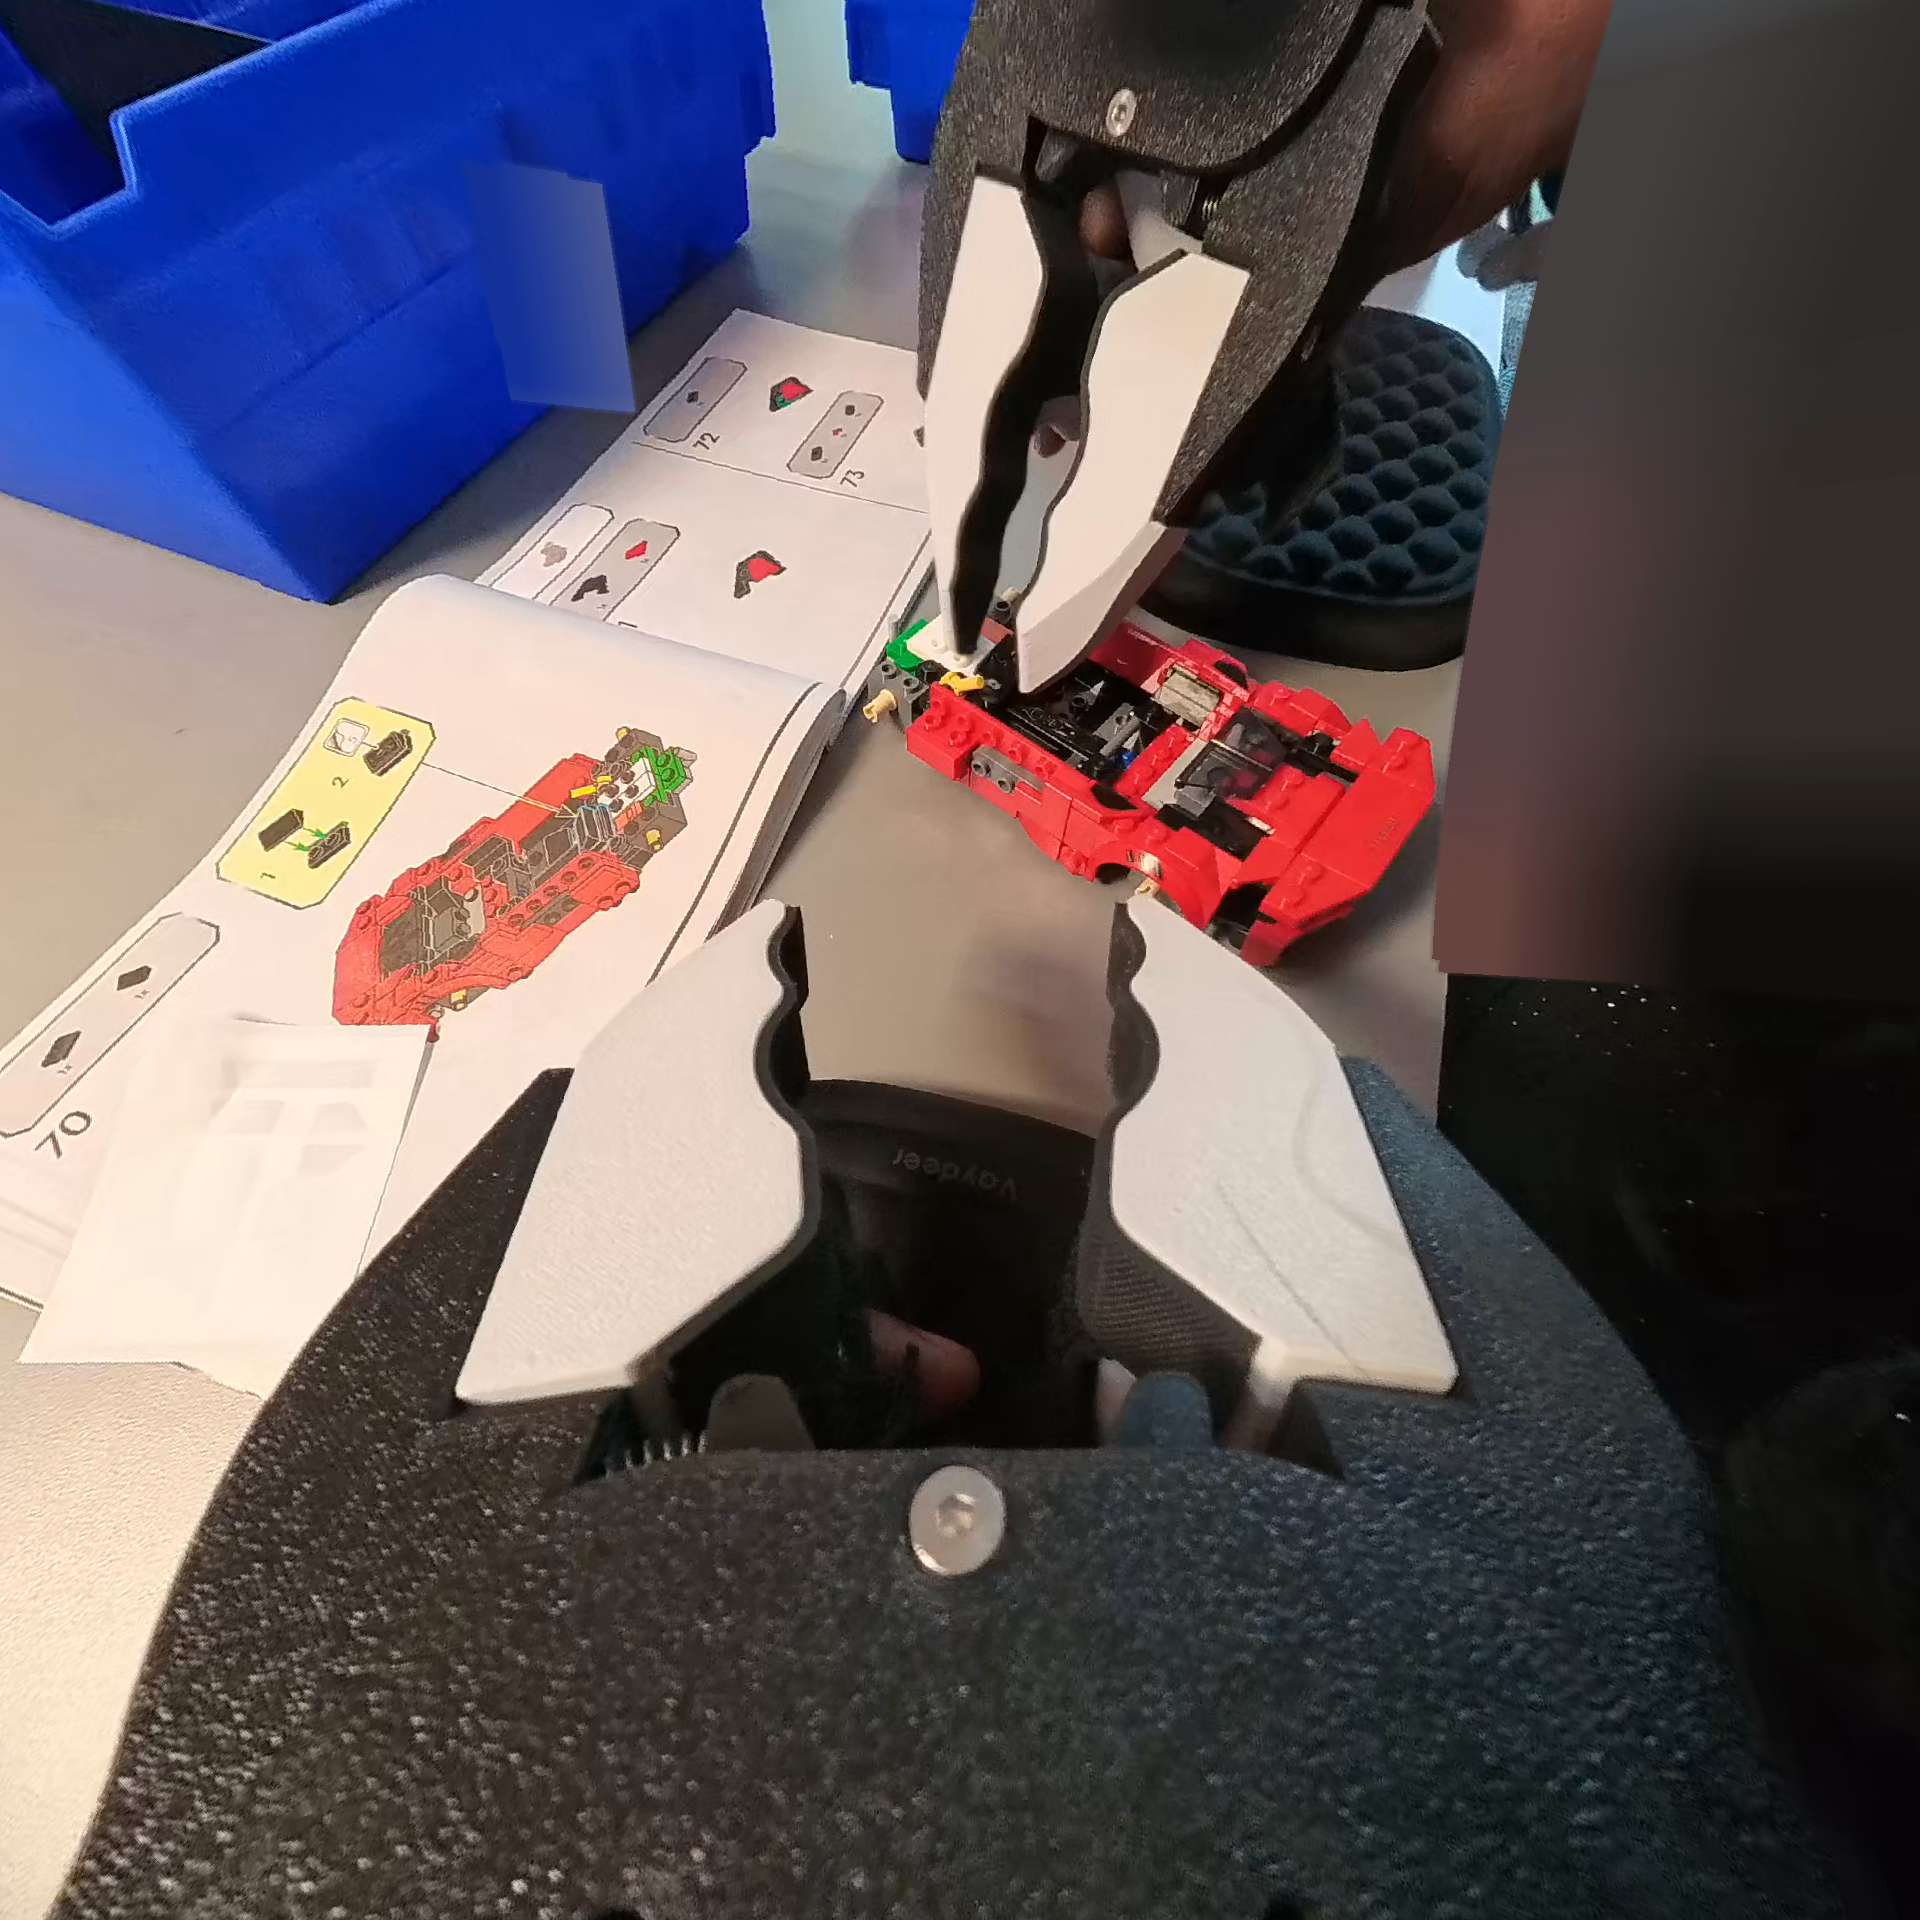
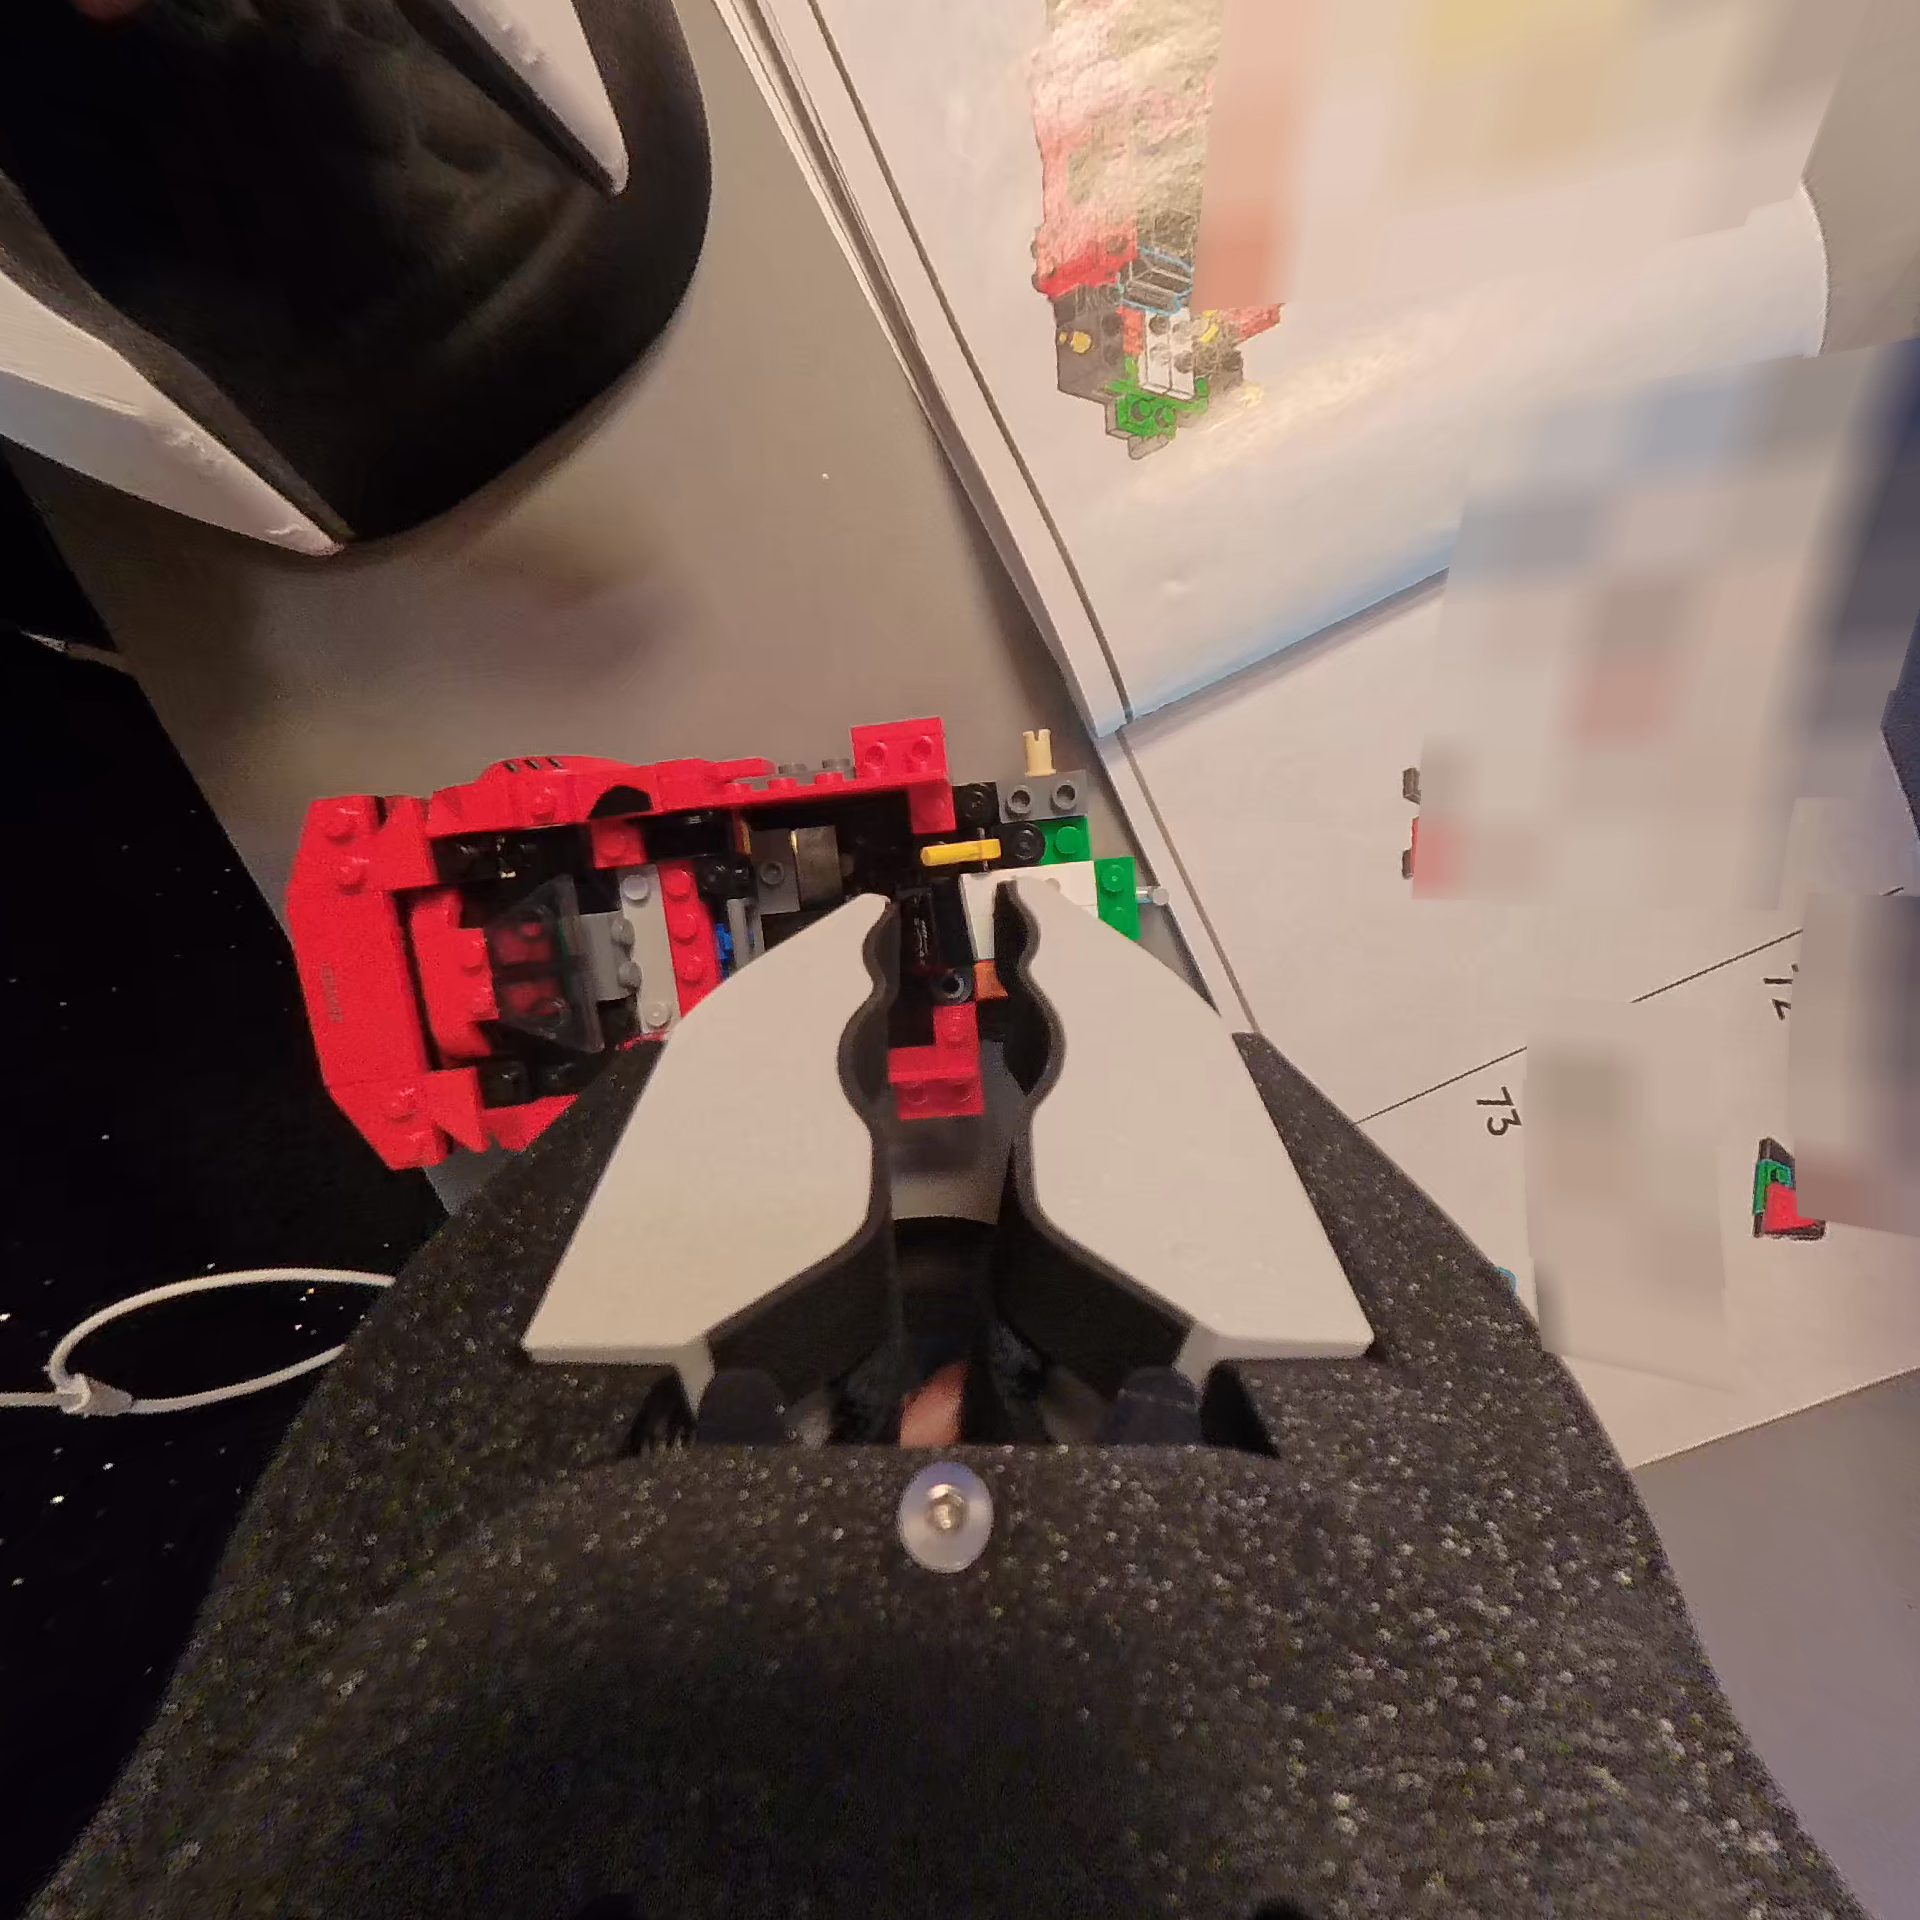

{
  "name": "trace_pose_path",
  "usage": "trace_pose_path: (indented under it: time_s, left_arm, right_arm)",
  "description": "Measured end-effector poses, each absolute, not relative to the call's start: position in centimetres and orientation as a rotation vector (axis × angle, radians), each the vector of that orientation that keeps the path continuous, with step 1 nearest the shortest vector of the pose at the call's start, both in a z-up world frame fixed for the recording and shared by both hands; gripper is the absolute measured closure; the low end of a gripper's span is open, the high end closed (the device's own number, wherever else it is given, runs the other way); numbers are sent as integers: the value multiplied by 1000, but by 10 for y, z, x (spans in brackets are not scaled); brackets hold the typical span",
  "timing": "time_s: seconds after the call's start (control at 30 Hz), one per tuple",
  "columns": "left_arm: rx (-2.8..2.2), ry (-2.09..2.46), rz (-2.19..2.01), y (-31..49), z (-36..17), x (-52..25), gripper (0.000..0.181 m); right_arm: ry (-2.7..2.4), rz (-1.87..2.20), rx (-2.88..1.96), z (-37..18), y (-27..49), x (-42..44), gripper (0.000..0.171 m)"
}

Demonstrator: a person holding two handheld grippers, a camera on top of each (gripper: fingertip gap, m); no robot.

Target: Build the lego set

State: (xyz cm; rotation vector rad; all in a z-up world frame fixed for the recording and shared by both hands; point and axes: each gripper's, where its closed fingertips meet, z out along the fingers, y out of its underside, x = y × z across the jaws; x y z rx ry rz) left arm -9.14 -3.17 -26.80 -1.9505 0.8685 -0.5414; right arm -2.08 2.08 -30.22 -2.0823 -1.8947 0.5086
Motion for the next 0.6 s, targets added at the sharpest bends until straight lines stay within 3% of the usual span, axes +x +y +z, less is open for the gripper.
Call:
trace_pose_path:
  time_s: [0.6]
  left_arm:
    - [-1969,861,-549,-31,-270,-93,125]
  right_arm:
    - [-1938,494,-2065,-303,22,-21,157]
